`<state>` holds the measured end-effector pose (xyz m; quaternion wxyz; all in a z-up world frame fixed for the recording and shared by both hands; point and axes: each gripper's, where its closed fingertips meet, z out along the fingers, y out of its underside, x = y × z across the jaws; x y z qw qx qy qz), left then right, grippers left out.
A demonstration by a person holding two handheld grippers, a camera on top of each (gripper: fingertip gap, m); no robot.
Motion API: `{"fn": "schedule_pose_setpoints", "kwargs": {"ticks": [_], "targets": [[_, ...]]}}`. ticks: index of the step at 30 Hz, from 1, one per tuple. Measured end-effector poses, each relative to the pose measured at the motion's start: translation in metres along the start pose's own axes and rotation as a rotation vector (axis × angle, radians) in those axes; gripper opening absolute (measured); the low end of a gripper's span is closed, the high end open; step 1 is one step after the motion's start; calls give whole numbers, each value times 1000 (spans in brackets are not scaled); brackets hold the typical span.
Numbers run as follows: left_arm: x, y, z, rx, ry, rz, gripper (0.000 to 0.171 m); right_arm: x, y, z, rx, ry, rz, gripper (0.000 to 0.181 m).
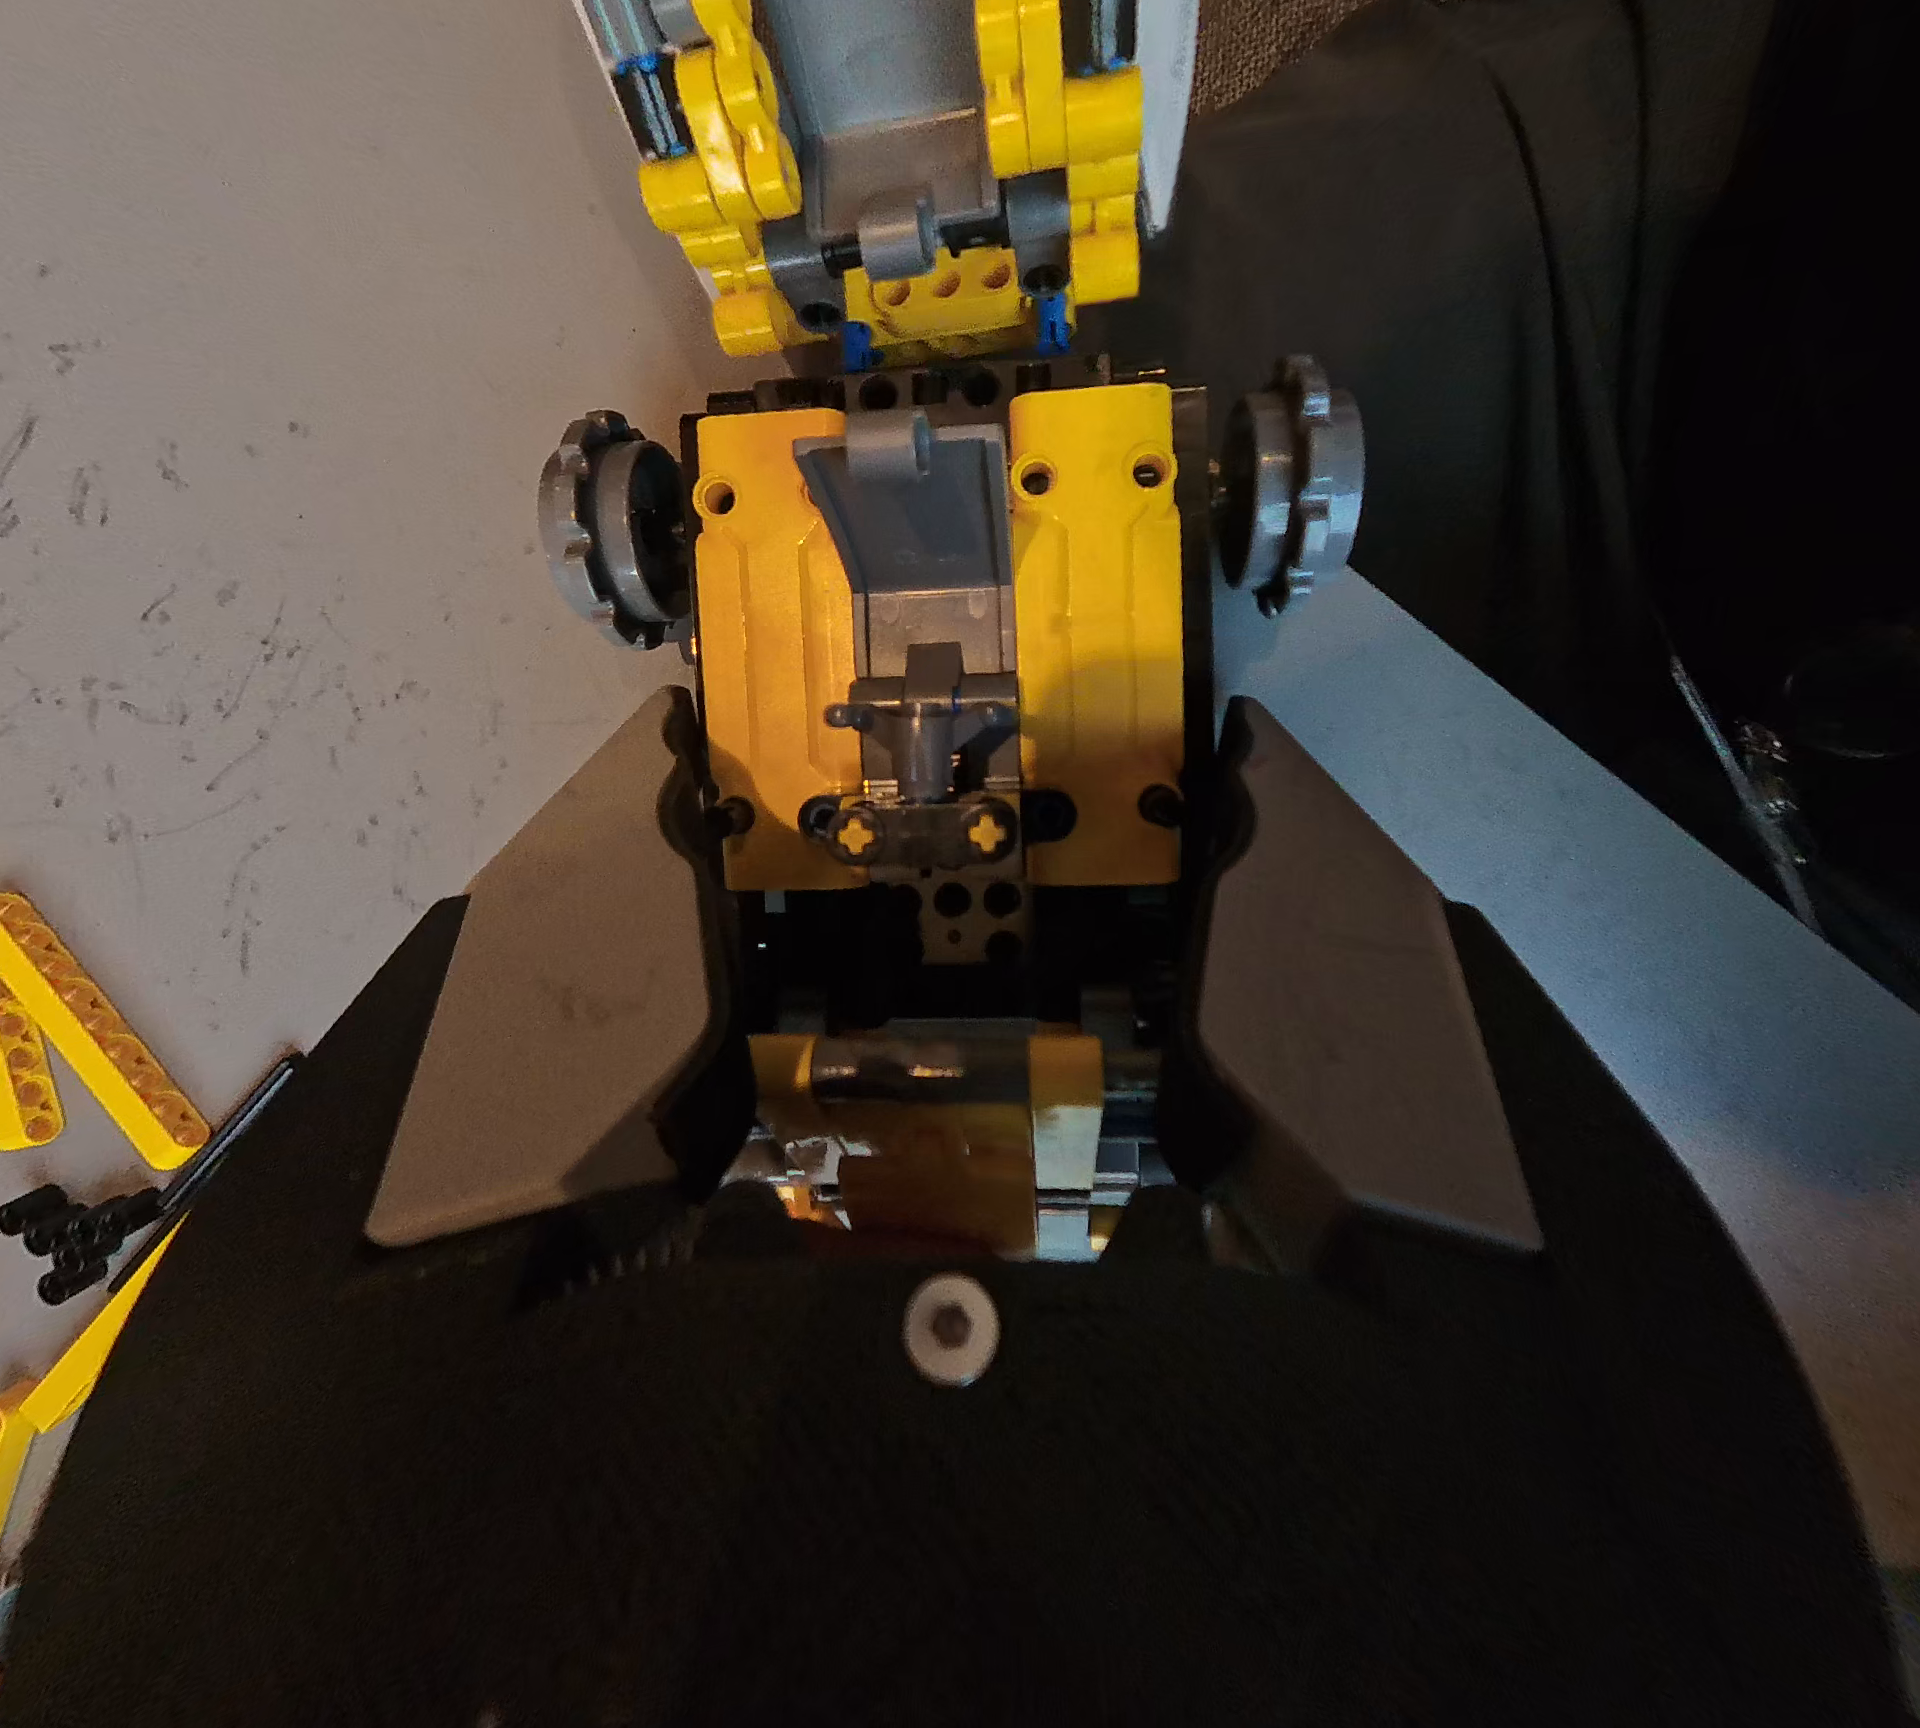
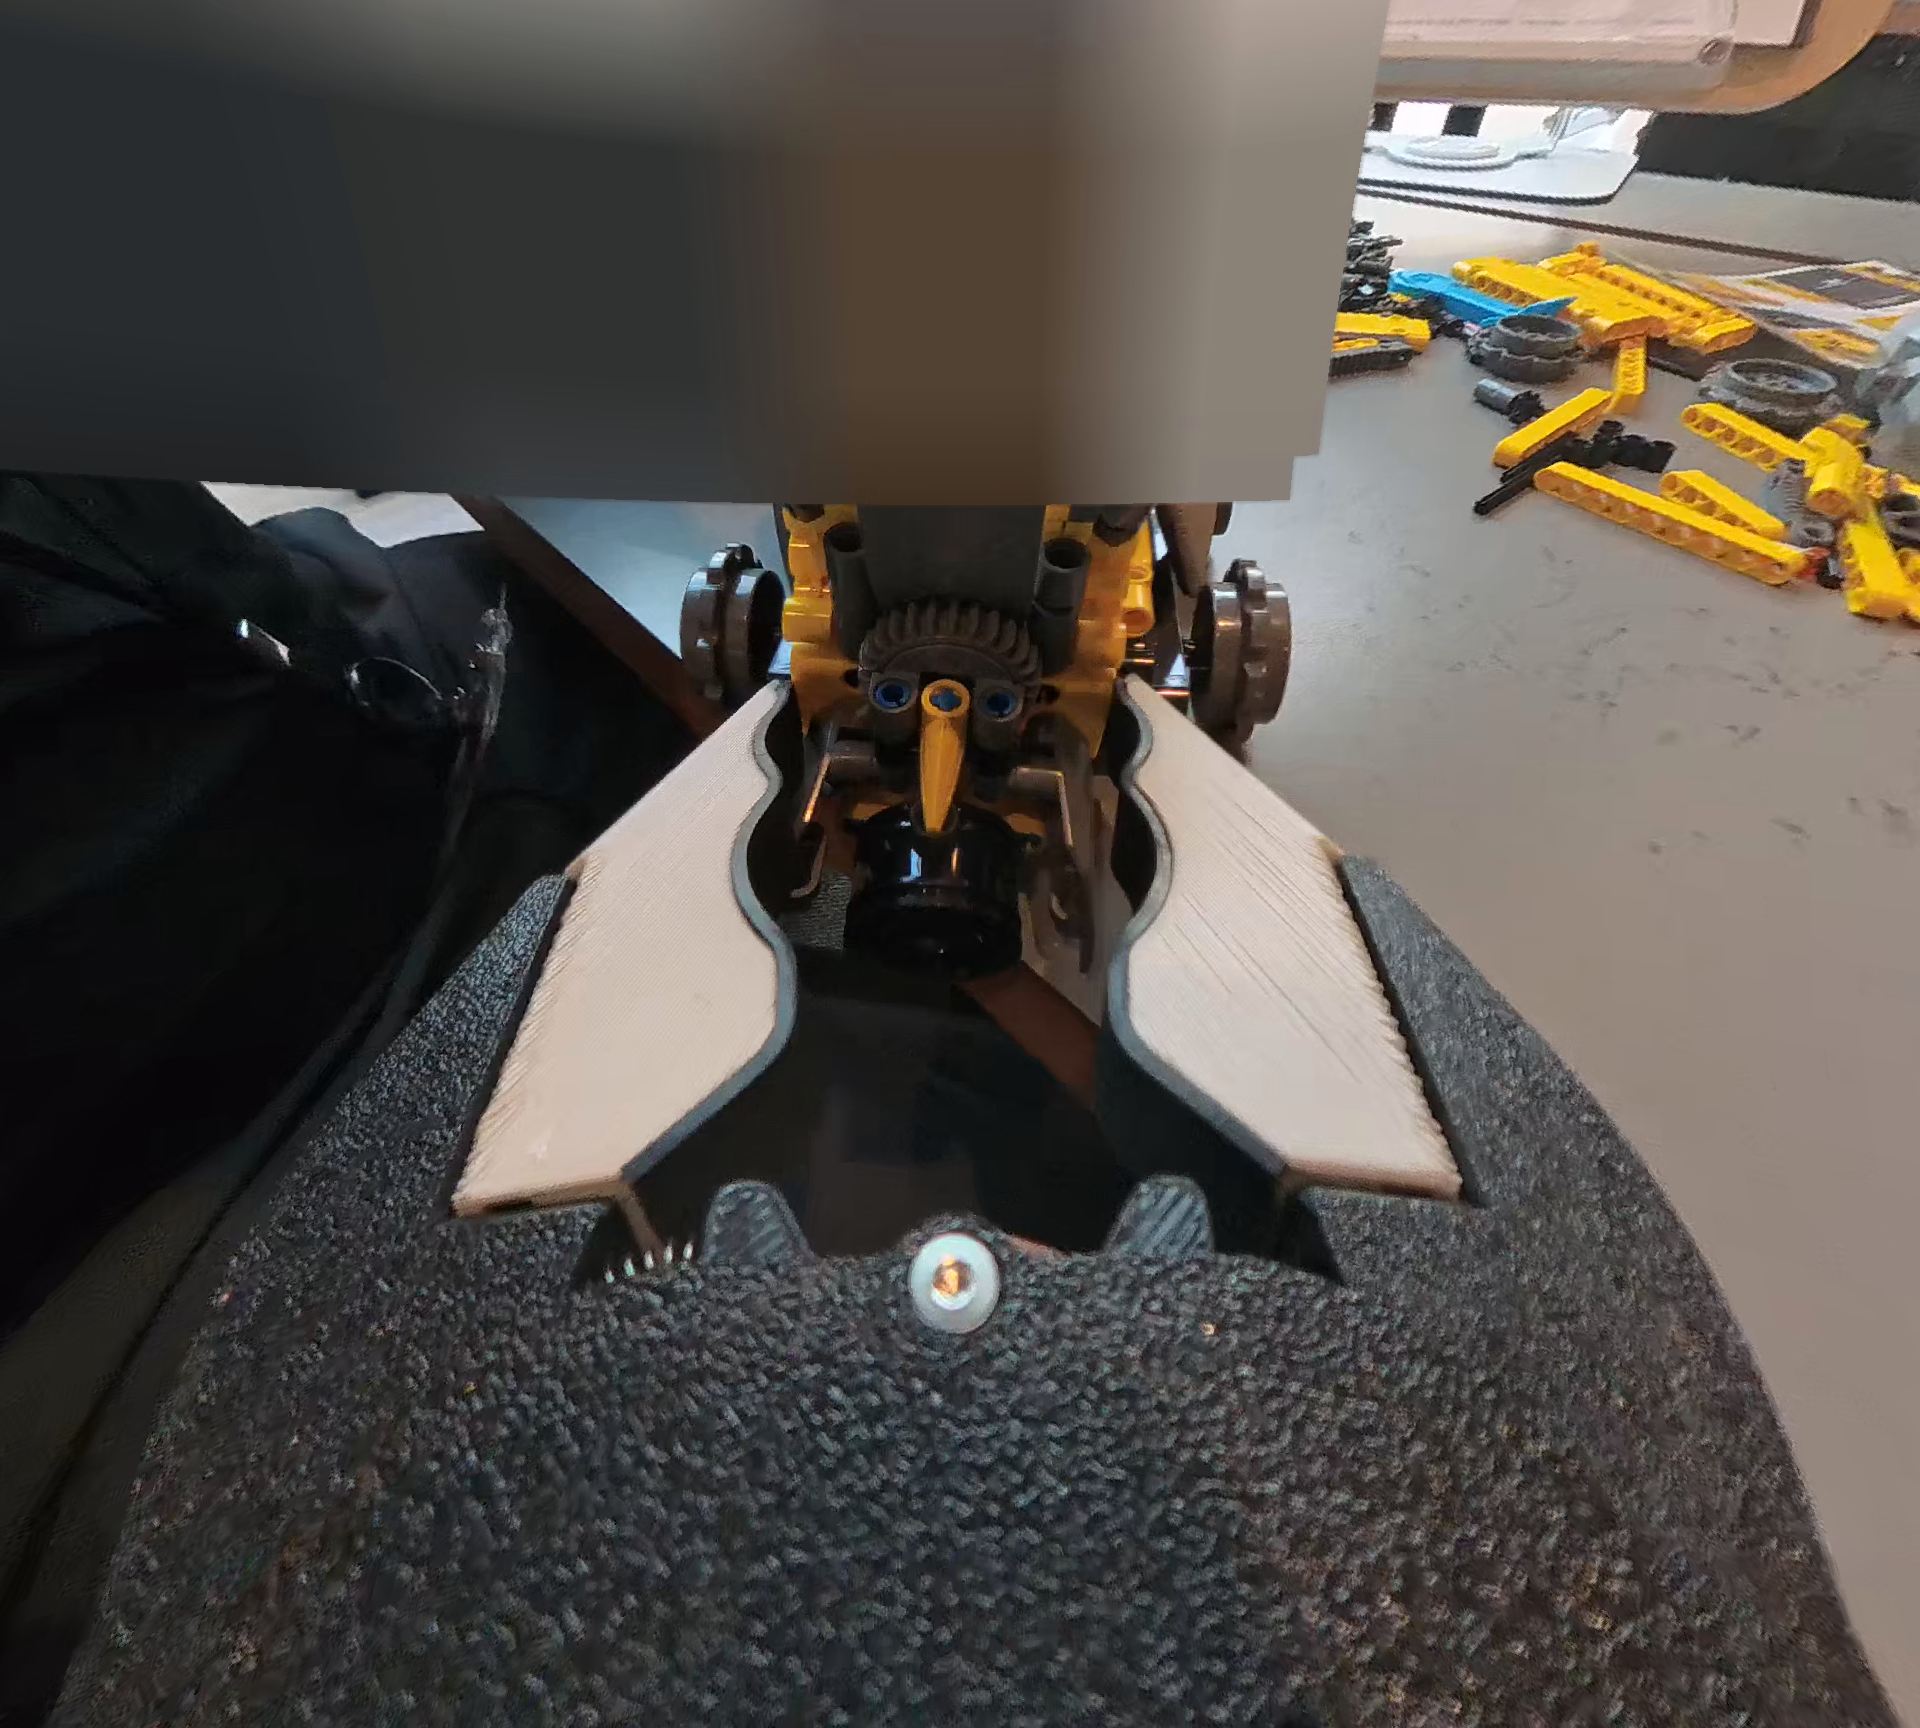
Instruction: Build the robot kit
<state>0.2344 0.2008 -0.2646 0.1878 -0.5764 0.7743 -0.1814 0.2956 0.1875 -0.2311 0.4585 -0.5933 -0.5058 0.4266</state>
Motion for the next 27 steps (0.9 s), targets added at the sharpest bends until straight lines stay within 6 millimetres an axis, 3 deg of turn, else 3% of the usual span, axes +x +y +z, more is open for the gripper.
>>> {"fn": "schedule_pose_setpoints", "kwargs": {"ticks": [27], "targets": [[0,2,-1,11,6,-4,96,6,1,2,-43,-3,-12,58]]}}
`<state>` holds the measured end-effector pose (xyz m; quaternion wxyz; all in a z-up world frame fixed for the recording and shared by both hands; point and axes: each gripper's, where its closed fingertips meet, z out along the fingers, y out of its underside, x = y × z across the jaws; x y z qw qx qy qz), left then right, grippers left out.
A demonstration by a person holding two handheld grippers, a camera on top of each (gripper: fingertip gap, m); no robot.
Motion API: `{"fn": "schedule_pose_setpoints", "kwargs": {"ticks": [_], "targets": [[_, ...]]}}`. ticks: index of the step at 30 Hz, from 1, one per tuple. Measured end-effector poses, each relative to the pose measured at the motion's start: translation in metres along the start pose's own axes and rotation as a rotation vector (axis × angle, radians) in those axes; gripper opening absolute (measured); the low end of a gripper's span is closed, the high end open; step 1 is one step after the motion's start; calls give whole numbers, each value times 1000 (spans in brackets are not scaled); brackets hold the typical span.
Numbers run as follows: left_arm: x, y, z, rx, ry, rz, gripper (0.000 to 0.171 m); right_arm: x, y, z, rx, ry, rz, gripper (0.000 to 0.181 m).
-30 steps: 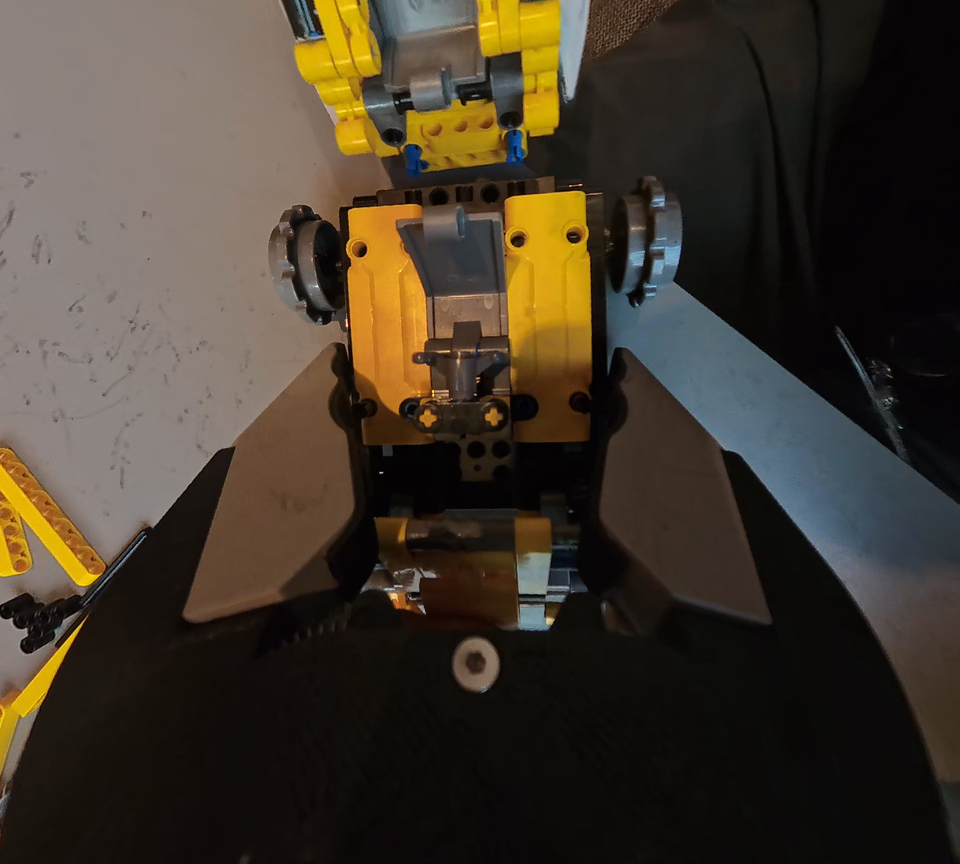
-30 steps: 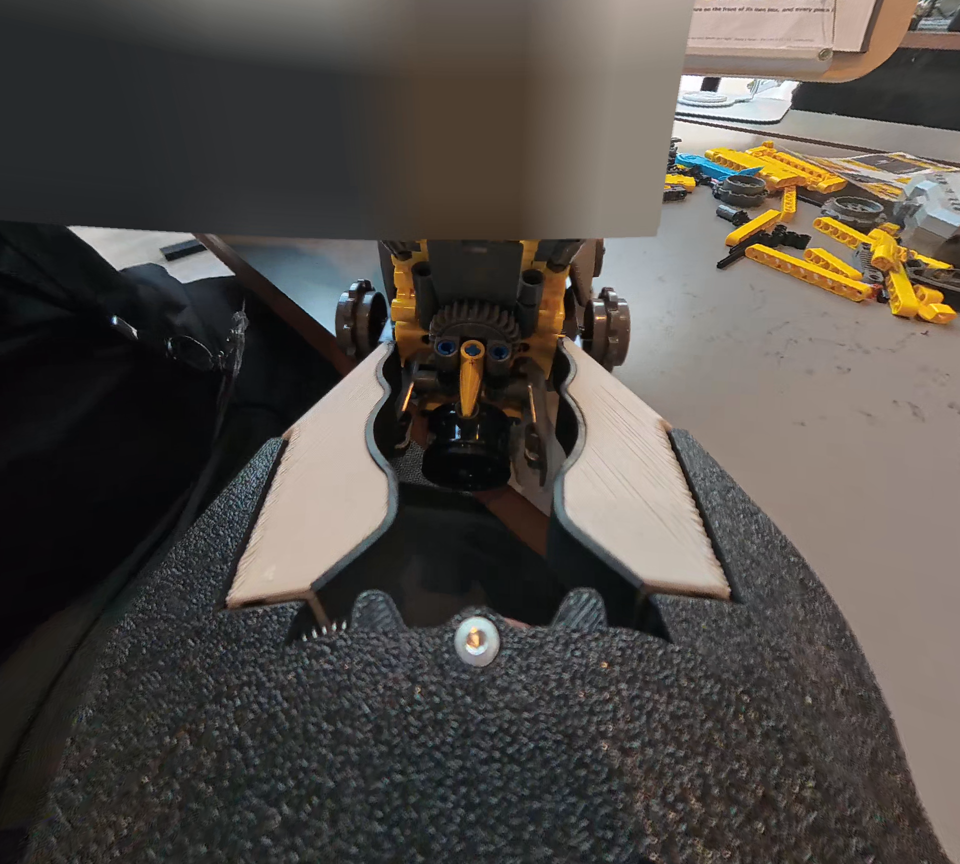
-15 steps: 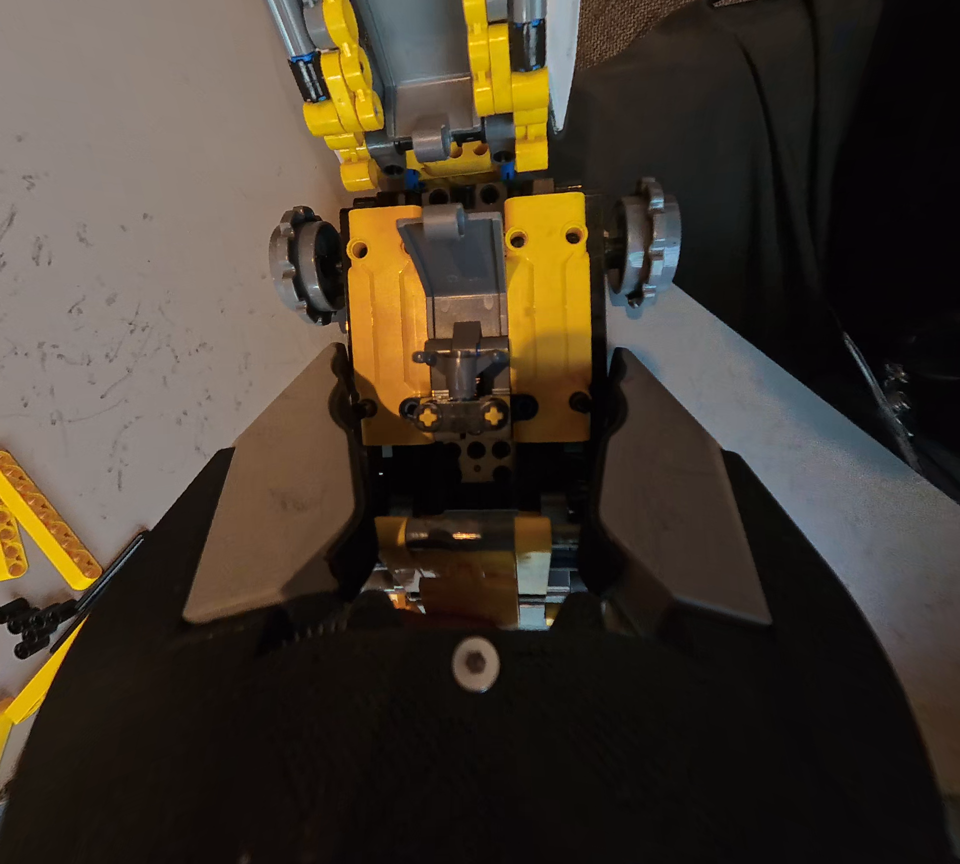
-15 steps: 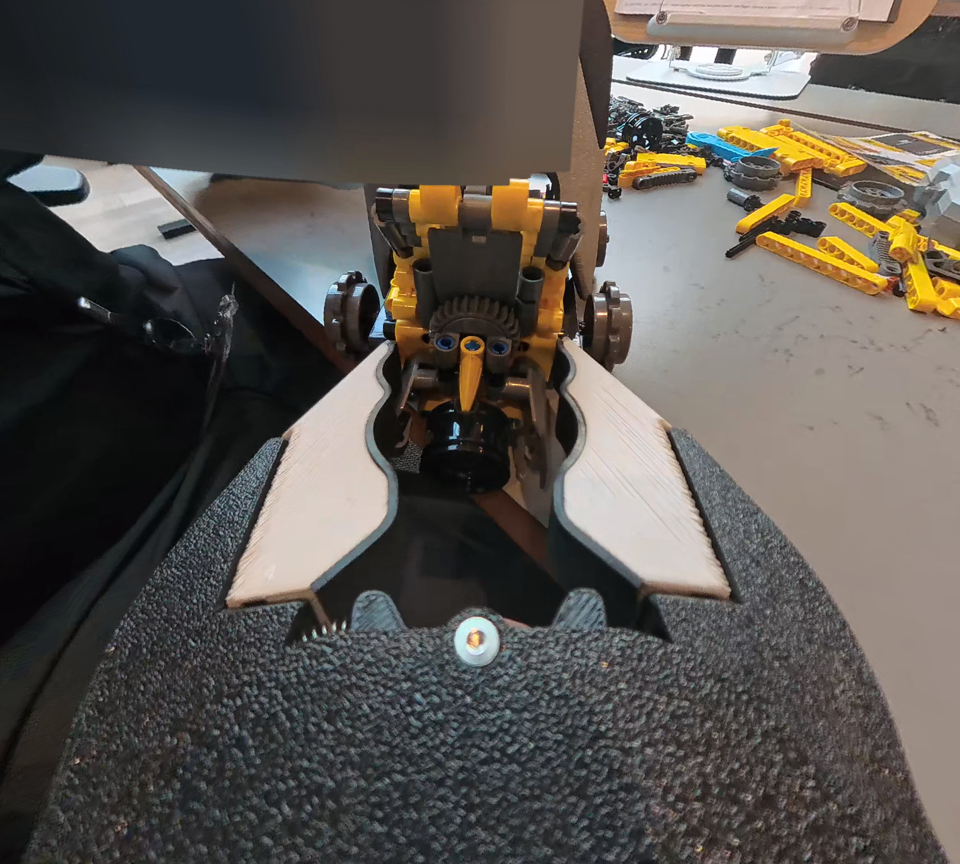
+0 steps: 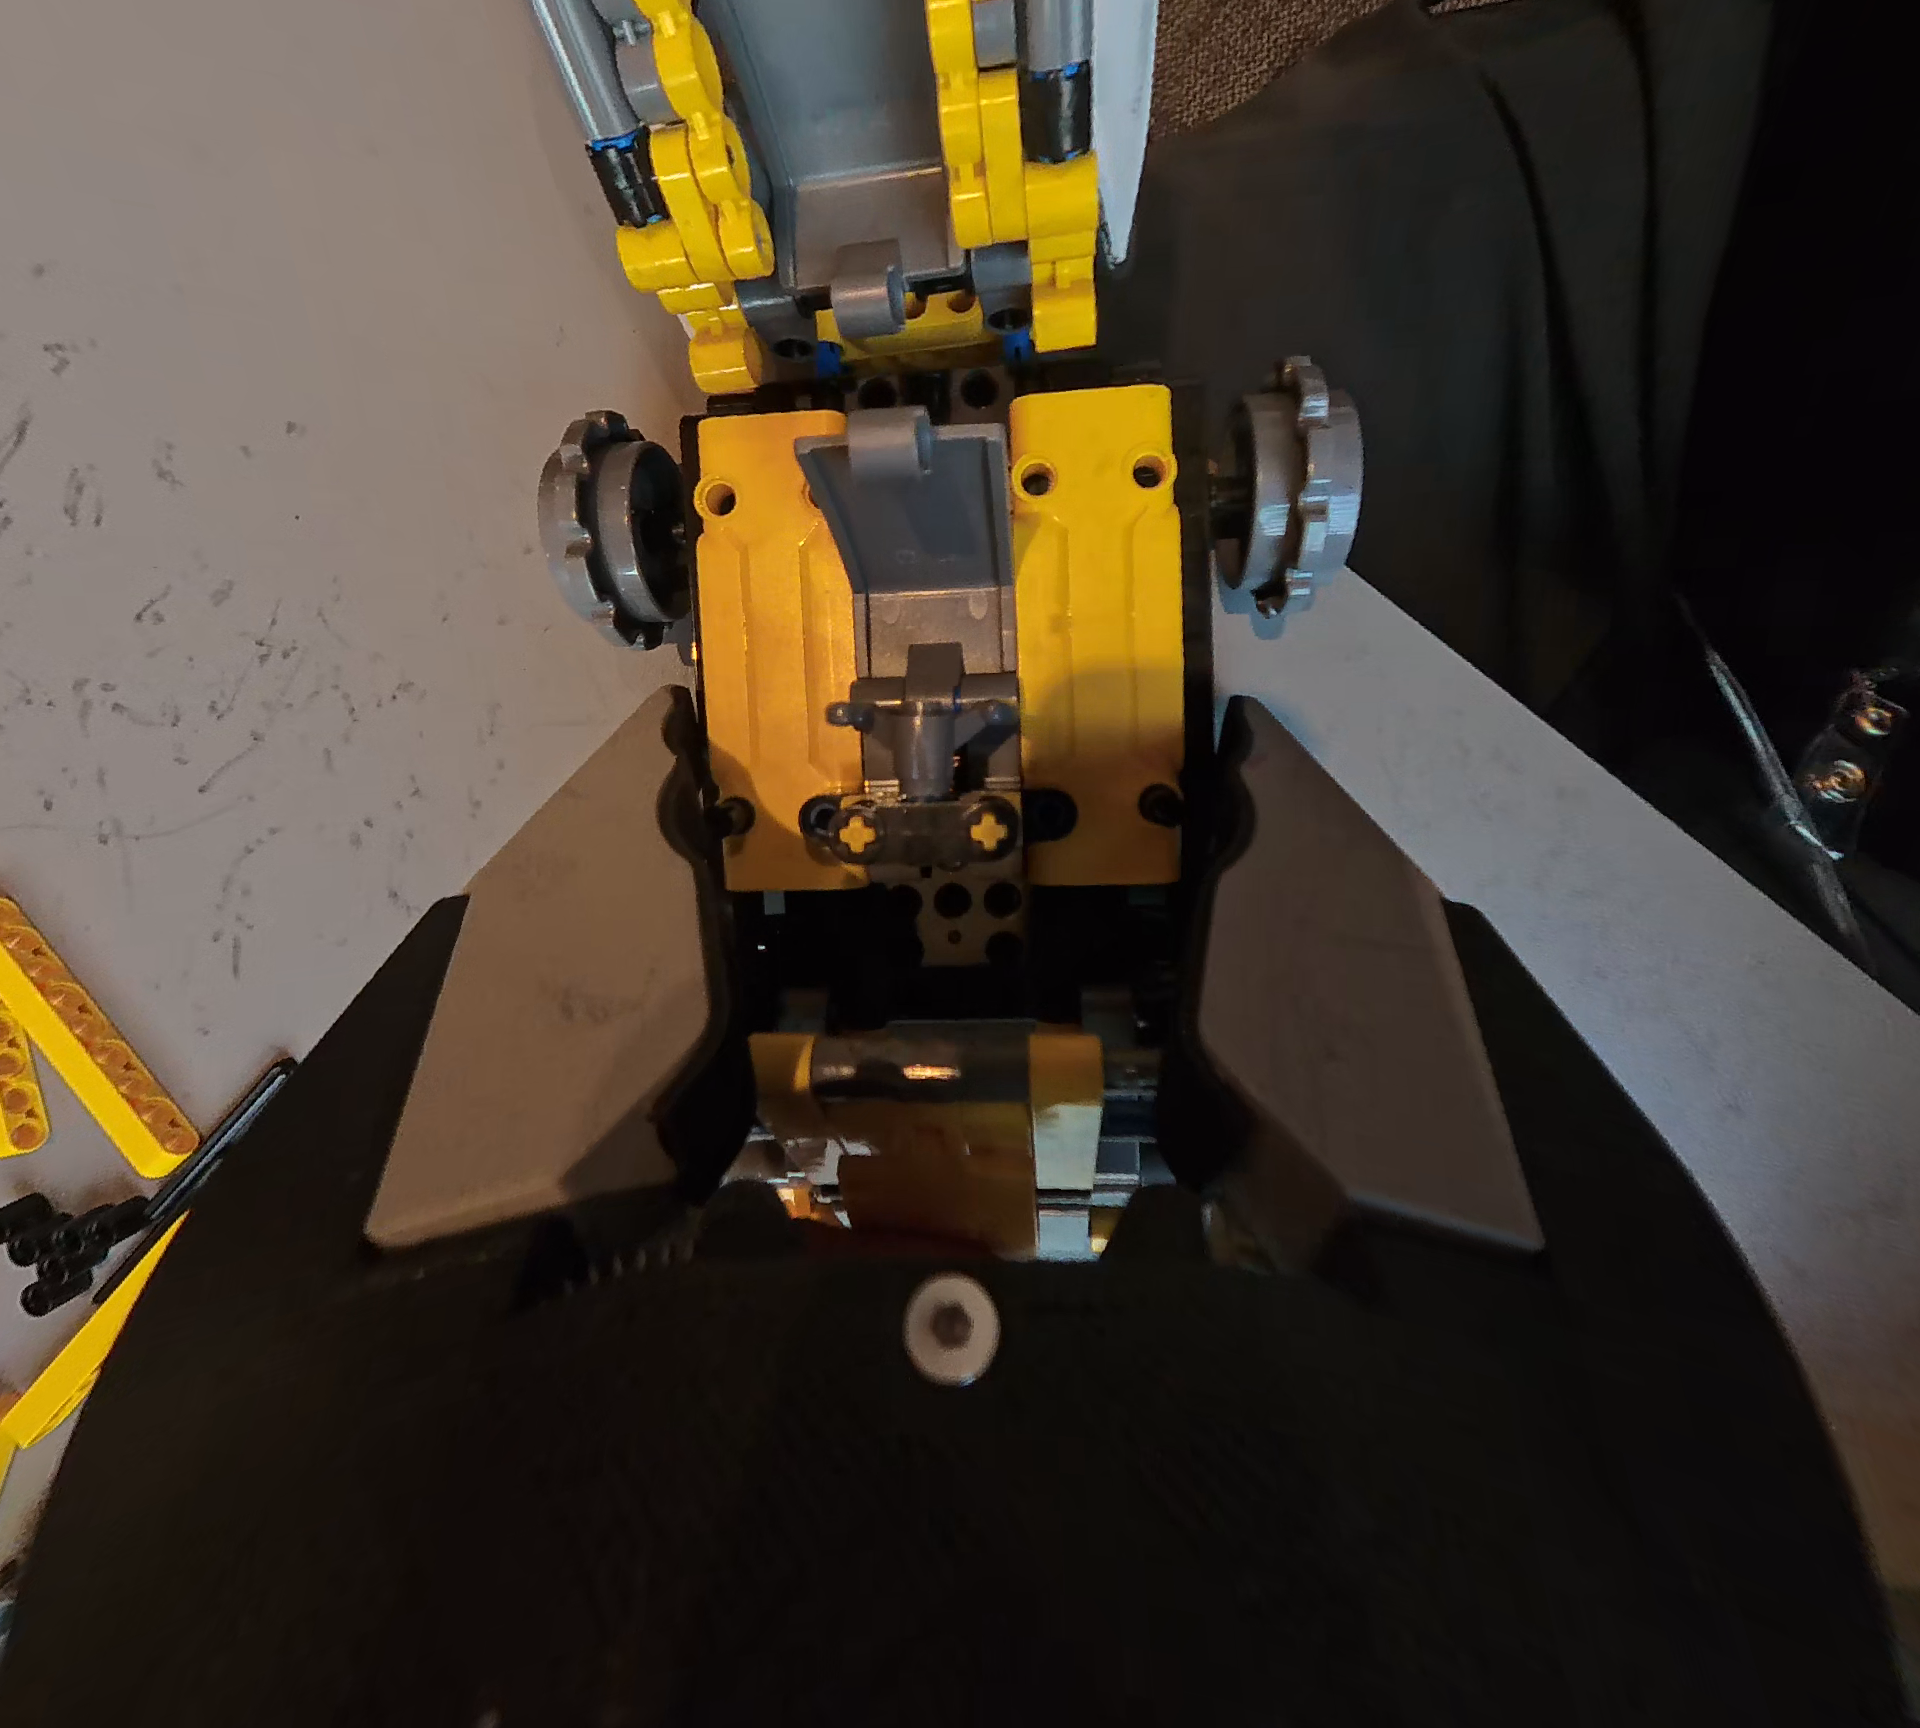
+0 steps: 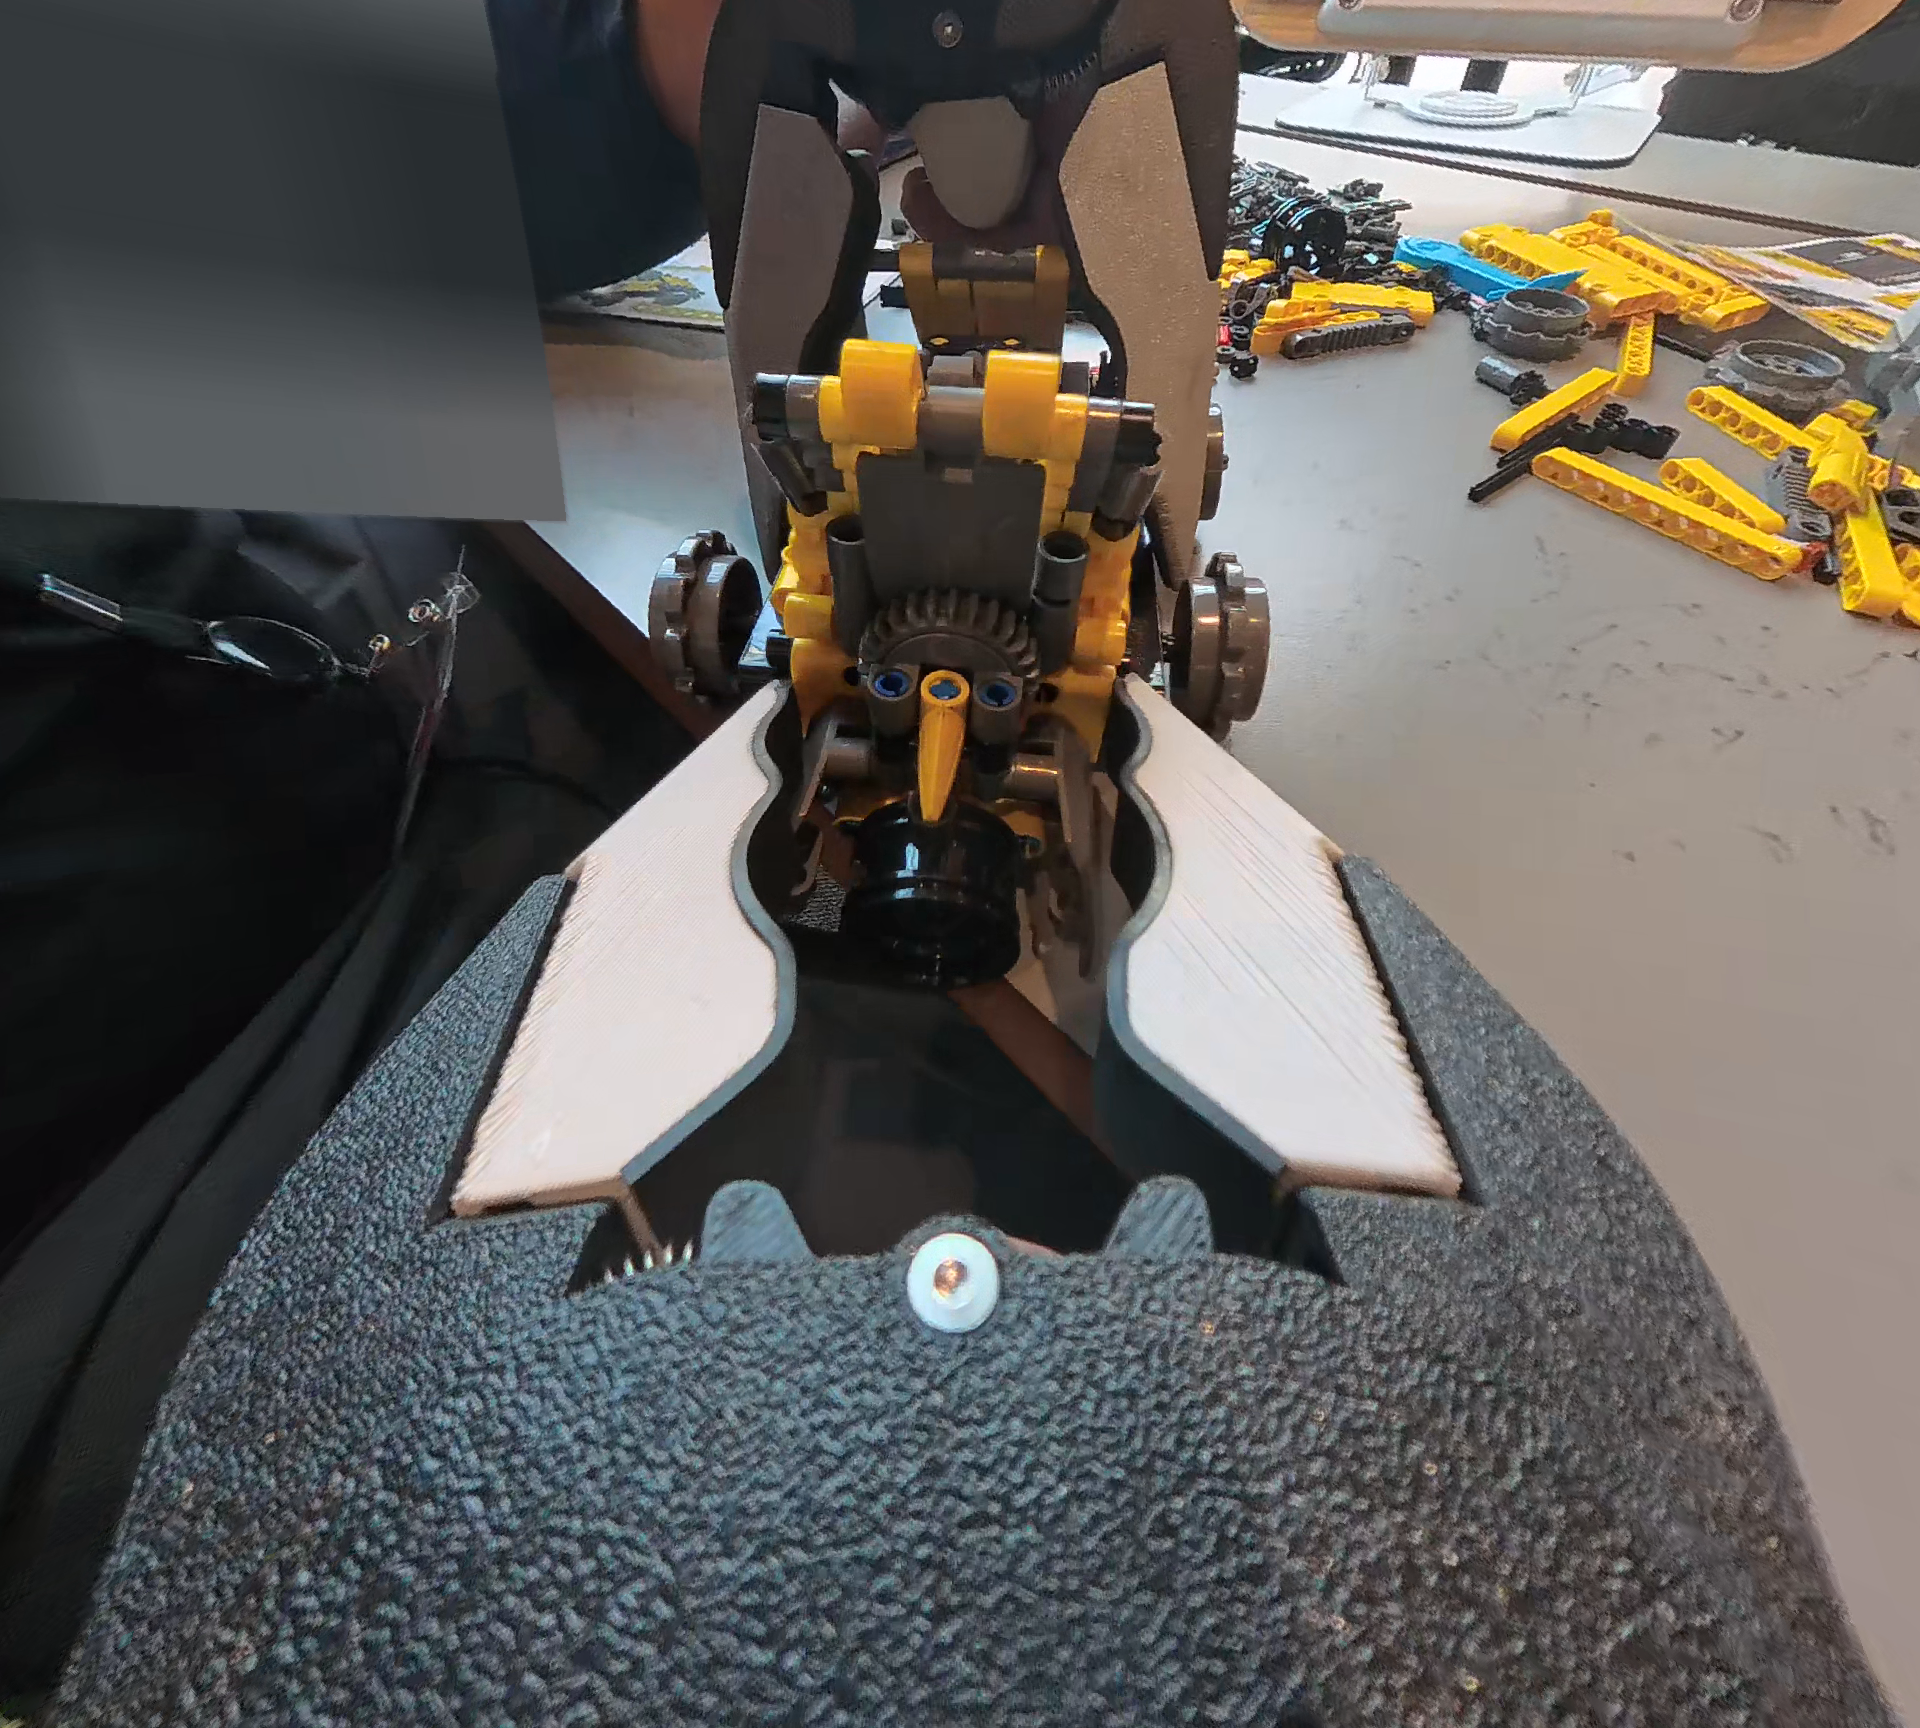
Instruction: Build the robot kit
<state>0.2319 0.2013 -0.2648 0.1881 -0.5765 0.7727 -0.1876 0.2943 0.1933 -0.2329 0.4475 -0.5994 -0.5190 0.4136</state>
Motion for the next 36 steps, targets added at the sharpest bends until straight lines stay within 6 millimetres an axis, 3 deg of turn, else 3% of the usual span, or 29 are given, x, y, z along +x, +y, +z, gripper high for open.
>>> {"fn": "schedule_pose_setpoints", "kwargs": {"ticks": [36], "targets": [[-4,-17,7,10,-4,-5,96,-3,-8,2,115,17,1,57]]}}
